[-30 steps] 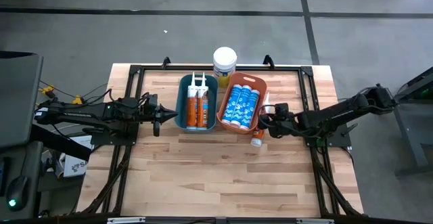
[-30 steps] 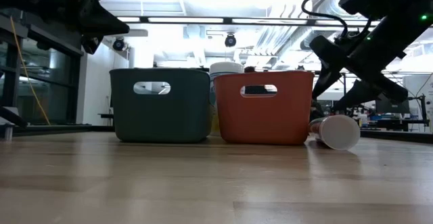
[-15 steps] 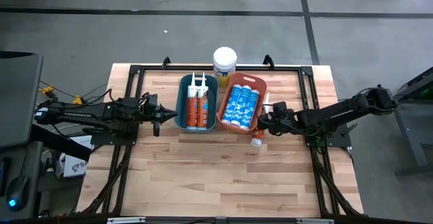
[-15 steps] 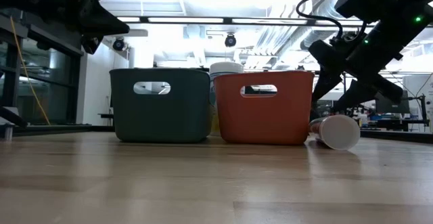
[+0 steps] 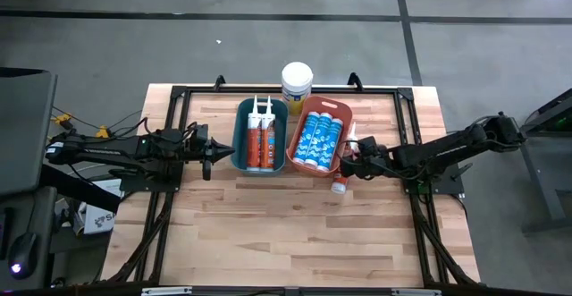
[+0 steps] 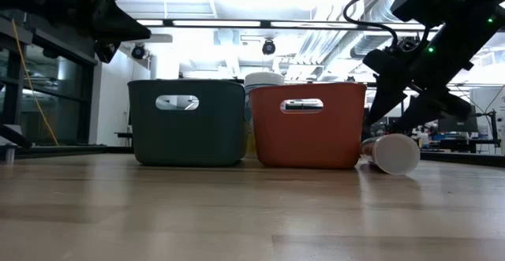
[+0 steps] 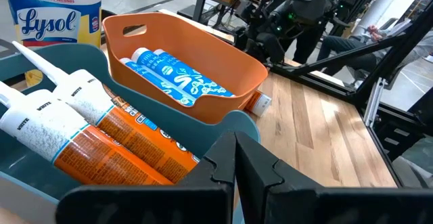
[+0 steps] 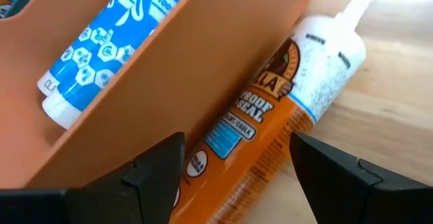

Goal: Pick & place silicon tubes, Sealant and Lysol wipes
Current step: Put the orange sealant into the blue bin

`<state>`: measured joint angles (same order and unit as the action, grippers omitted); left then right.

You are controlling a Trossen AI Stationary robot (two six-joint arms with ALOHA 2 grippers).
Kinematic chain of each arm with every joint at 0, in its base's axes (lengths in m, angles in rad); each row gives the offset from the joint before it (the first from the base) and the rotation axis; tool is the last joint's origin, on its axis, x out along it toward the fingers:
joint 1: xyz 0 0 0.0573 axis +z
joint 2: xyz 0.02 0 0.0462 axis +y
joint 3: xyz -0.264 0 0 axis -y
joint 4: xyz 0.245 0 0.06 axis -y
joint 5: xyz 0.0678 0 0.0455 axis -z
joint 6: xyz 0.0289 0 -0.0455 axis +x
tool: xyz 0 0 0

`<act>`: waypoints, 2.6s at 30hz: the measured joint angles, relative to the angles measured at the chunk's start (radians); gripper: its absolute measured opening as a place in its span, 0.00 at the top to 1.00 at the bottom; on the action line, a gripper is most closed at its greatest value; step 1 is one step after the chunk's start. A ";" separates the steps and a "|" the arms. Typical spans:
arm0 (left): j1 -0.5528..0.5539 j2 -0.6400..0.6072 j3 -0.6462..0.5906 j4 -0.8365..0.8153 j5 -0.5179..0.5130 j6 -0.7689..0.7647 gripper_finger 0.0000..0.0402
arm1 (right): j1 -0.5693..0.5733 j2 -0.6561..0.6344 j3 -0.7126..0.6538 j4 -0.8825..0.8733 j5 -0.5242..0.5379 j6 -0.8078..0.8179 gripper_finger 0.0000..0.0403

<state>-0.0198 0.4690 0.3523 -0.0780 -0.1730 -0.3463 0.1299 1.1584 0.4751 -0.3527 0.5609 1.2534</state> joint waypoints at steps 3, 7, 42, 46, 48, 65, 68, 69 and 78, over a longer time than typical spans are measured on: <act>0.000 0.000 0.000 0.000 0.000 0.000 1.00 | -0.007 0.000 0.000 -0.003 -0.028 0.012 0.35; 0.000 0.000 0.000 0.000 0.000 0.000 1.00 | -0.027 0.000 0.000 -0.024 -0.071 0.012 0.35; 0.000 0.000 0.000 0.000 0.000 0.000 1.00 | -0.134 0.143 0.004 0.134 -0.232 0.176 0.35; 0.000 0.000 0.000 0.000 0.000 0.000 1.00 | -0.132 0.143 0.005 0.124 -0.259 0.184 0.35; 0.000 0.000 0.000 0.000 0.000 0.000 1.00 | -0.126 0.143 0.005 0.112 -0.286 0.203 0.35; 0.000 0.000 0.000 0.000 0.000 0.000 1.00 | -0.116 0.142 0.005 -0.134 -0.452 0.264 0.35; 0.000 0.000 0.000 0.000 0.000 0.000 1.00 | -0.116 0.141 0.006 -0.165 -0.465 0.248 0.35; 0.000 0.000 0.000 0.000 0.000 0.000 1.00 | -0.116 0.141 0.006 -0.175 -0.471 0.243 0.35; 0.000 0.000 0.000 0.000 0.000 0.000 1.00 | -0.116 0.097 0.000 -0.273 -0.479 0.243 0.35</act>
<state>-0.0198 0.4688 0.3523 -0.0780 -0.1730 -0.3462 0.0139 1.2553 0.4749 -0.6253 0.0818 1.4960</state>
